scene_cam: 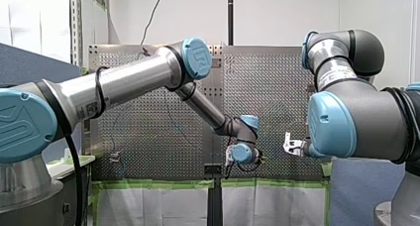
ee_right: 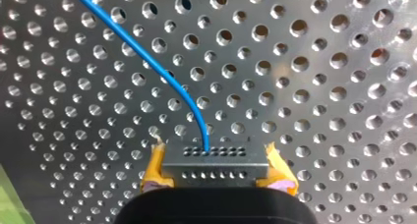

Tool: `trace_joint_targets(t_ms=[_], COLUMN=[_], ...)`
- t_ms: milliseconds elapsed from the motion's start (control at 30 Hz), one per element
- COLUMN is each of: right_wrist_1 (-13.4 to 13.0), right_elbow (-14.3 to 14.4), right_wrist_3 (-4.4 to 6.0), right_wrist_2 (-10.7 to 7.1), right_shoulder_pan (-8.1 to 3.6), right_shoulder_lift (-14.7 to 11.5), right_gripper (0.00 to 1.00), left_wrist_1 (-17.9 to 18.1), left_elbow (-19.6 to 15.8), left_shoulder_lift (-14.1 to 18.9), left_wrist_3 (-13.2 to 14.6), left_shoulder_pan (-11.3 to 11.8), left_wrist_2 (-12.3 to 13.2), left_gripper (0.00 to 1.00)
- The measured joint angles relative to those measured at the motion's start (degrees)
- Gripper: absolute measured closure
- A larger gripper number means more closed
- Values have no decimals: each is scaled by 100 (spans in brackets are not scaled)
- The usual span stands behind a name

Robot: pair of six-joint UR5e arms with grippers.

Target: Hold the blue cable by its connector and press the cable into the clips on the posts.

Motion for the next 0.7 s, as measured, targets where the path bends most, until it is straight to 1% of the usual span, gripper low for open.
trace_joint_targets(t_ms=[133,267,533,633,700], right_wrist_1=[9,11,12,14,17], right_elbow=[0,2,-1,-1,1], right_wrist_3=[-2,0,3,5,8], right_wrist_2=[0,1,-5,-9,-12], right_shoulder_pan=[-1,0,6,15,20], right_shoulder_lift=[0,0,1,1,1], right_gripper=[100,100,100,100,100], left_wrist_1=[202,393,752,732,677], left_elbow=[-216,-408,-804,-960,-1048], left_shoulder_lift=[214,406,803,959,1048], left_wrist_3=[33,-35,-388,-483,-489], left_shoulder_pan=[-9,23,161,191,182], left_wrist_2=[-101,-123,-132,-179,-238], left_gripper=[0,0,0,0,0])
